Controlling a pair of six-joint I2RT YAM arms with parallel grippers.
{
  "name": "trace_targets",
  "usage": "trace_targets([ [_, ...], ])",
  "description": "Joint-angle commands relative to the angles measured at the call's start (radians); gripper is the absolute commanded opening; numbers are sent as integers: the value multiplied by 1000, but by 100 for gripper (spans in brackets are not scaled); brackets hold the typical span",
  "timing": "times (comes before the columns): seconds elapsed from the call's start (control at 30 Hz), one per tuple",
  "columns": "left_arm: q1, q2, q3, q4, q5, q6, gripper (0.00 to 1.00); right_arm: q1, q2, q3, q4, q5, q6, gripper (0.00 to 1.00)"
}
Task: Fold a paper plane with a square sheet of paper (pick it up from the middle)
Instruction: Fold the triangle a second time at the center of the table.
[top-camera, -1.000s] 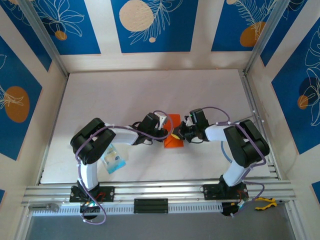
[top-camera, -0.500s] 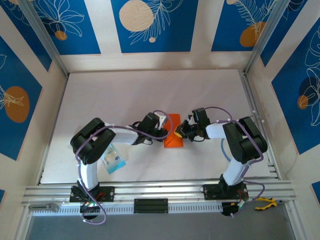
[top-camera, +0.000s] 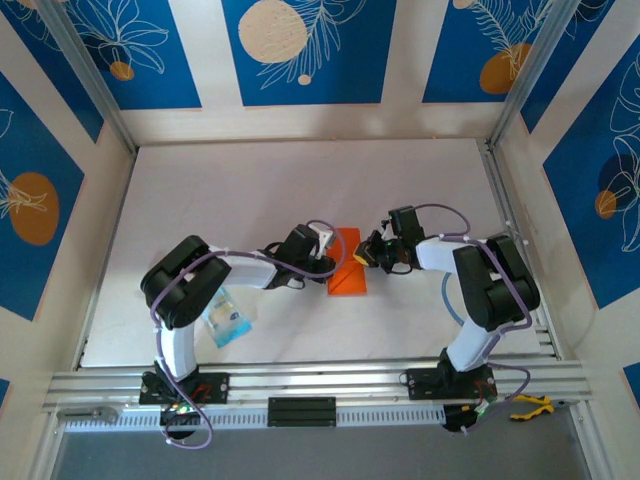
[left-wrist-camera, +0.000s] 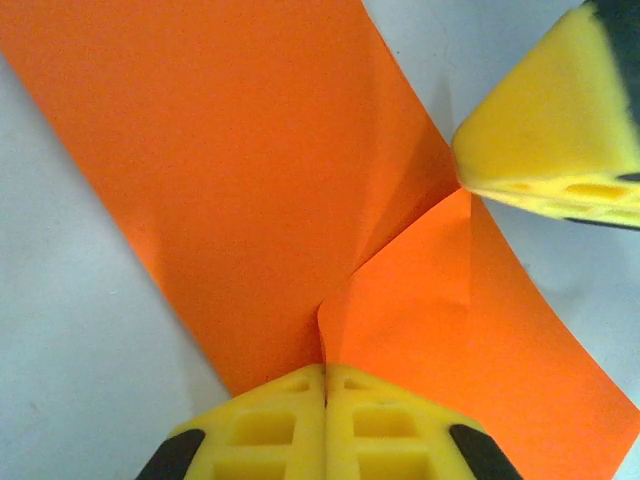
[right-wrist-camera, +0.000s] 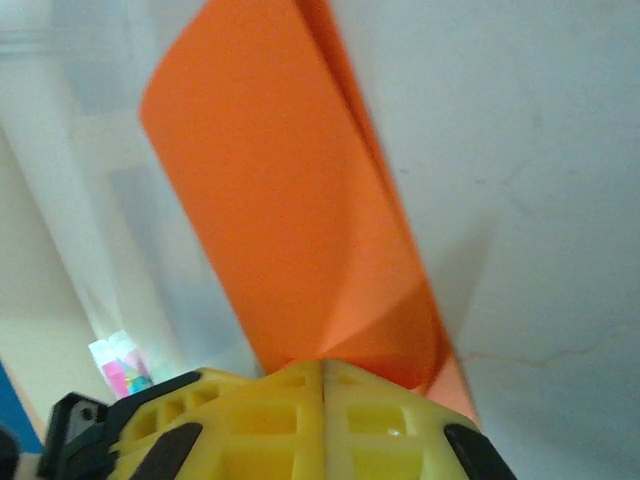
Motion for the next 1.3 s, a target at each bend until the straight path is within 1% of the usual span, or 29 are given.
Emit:
trace_targets([
  [0.0, 20, 22, 3, -64, 4, 15, 2, -6, 38, -20, -59, 54, -7, 0],
  [0.07, 20, 19, 0, -64, 3, 16, 2, -11, 39, -39, -52, 85, 6, 0],
  [0.37, 20, 20, -8, -65, 4, 19, 2, -50, 10, -25, -58, 120, 9, 0],
  [0.47, 20, 20, -10, -62, 7, 17, 2, -58, -18, -17, -49, 124, 4, 0],
  [0.5, 20, 18, -9, -62, 7, 16, 2, -57, -36, -15, -40, 108, -10, 1],
  [0.63, 20, 14, -8, -64, 7, 15, 2, -15, -96, 17, -97, 88, -67, 3],
  [0.7, 19, 12, -8, -64, 6, 14, 2, 11, -113, 6, -90, 75, -69, 3],
  [0.8, 19, 13, -5, -65, 7, 15, 2, 53, -99, 1, -76, 14, -68, 3],
  [0.9, 20, 11, -4, -67, 8, 14, 2, 92, -84, -7, -65, 15, -52, 3],
  [1.03, 20, 15, 1, -70, 9, 17, 2, 96, -63, -40, 23, -34, -24, 3],
  [1.1, 20, 16, 5, -76, 8, 18, 2, 95, -51, -43, 39, -57, -21, 3],
  [1.27, 19, 16, 8, -81, 8, 21, 2, 80, -40, -51, 25, -22, -16, 2],
])
